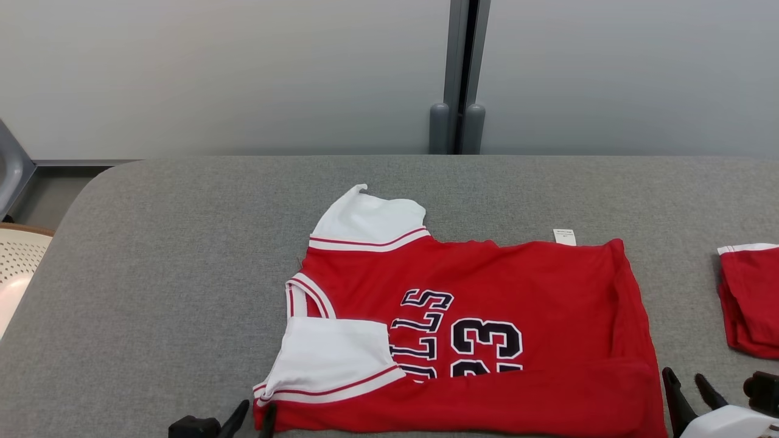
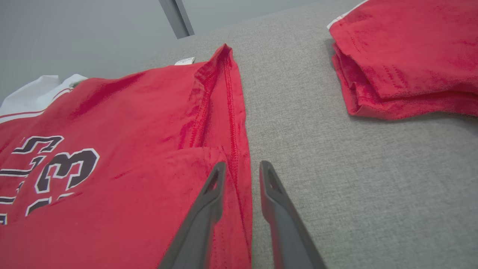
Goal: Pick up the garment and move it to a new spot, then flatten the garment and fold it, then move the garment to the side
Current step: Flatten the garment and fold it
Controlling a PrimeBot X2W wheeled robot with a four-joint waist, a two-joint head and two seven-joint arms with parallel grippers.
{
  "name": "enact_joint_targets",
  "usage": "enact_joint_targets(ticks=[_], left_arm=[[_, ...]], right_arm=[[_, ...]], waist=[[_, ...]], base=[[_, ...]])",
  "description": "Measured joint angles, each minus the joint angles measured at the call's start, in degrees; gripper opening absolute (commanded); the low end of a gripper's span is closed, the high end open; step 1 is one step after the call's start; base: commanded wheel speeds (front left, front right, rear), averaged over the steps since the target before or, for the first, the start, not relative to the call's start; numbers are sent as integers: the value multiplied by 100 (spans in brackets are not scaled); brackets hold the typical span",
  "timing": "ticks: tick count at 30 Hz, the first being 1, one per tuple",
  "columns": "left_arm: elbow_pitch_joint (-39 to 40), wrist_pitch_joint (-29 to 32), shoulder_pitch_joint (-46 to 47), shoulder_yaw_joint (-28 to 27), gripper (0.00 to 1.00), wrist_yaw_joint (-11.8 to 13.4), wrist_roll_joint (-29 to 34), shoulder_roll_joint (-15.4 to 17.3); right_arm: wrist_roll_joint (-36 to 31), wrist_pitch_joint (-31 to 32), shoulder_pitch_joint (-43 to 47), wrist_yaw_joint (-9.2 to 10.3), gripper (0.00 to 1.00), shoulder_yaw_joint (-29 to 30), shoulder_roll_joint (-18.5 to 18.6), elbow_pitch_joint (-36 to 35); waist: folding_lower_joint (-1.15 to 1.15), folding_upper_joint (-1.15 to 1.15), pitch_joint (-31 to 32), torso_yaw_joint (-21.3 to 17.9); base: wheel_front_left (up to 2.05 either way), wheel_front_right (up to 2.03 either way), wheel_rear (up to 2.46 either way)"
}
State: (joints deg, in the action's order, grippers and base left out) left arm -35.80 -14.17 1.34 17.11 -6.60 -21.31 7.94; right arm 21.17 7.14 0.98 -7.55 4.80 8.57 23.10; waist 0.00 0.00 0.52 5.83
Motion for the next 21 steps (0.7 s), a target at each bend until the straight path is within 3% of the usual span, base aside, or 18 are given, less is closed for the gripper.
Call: enact_joint_targets(ticks=[9, 16, 21], left_arm=[[122, -75, 231, -233, 100, 96, -57, -36], [1579, -92, 281, -943, 100, 53, 74, -213], [1827, -91, 406, -1110, 100, -18, 236, -343]], right_arm=[[-310, -803, -5, 5, 100, 124, -88, -345], [-365, -1733, -174, 5, 100, -394, -14, -643], [-488, -1912, -463, 5, 100, -615, 40, -643]], waist=[[0, 0, -184, -5], [0, 0, -321, -42], [0, 0, -507, -128]], base=[[0, 0, 0], [0, 0, 0], [0, 0, 0]])
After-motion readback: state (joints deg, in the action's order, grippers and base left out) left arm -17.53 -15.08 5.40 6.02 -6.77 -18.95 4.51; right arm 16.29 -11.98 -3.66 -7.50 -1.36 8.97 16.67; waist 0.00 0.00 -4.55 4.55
